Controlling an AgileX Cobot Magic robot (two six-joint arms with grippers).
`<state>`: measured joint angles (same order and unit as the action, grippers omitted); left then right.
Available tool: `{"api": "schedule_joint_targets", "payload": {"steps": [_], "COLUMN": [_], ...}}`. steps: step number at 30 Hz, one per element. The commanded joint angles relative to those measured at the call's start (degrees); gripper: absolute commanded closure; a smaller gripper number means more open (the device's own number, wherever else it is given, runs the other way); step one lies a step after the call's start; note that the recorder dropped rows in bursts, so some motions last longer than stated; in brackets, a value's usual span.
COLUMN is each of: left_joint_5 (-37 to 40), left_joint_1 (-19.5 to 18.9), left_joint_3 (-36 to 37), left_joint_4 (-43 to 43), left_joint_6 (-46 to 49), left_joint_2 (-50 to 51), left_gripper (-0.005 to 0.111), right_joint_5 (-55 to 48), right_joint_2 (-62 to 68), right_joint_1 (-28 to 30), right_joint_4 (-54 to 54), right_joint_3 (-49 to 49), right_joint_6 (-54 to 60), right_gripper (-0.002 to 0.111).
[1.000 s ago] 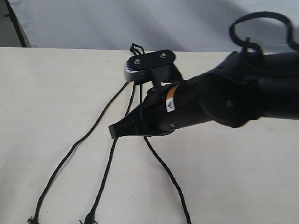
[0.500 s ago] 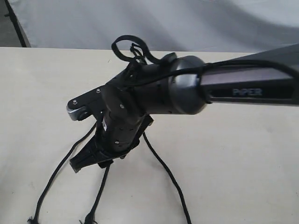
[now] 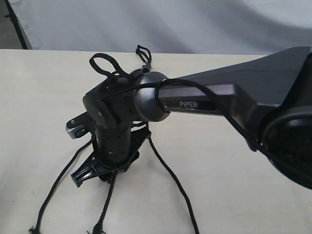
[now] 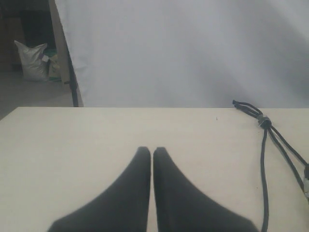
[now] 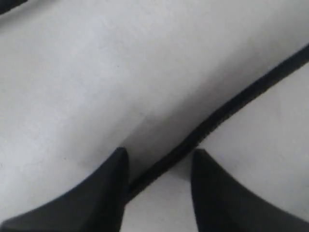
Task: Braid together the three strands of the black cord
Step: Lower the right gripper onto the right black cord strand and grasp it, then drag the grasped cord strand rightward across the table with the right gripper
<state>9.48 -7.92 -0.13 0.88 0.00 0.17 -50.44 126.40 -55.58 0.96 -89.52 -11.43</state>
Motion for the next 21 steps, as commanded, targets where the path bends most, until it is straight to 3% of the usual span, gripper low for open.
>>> {"api": "schedule_joint_targets", "payload": {"steps": [1,2,3,8,14,21], "left_joint_5": [0.0,0.0,0.0,0.0,0.0,0.0], "left_joint_1": [-0.1,-0.1,-0.1,-0.1,-0.1,-0.1], "left_joint_3": [0.1,0.1,0.1,0.1,0.1,0.1], "left_joint_4": [-0.3,-0.3,-0.3,-0.3,-0.3,-0.3], "left_joint_6": [0.0,0.0,0.0,0.0,0.0,0.0], "left_joint_2": [-0.2,-0.2,-0.2,-0.2,-0.2,-0.2], "left_gripper": [0.104,0.104,0.104,0.104,0.104,0.104], "right_joint_5": [-3.2,-4.4,-5.6,-11.4,-16.2,-16.7], "right_joint_2": [0.9,0.7,0.4,-1.7,-2.2,-2.1], "right_joint_1": [0.0,0.1,0.1,0.1,0.8,8.7], "right_joint_4": [-0.2,-0.1,0.0,8.0,29.2,28.0], "right_joint_3": [-0.2,-0.8,-1.5,-6.7,-9.0,-9.0], "right_joint_6": [3.7,4.8,5.6,6.3,7.5,11.0], "right_gripper": [0.097,0.106,0.108,0.109,0.109,0.109]}}
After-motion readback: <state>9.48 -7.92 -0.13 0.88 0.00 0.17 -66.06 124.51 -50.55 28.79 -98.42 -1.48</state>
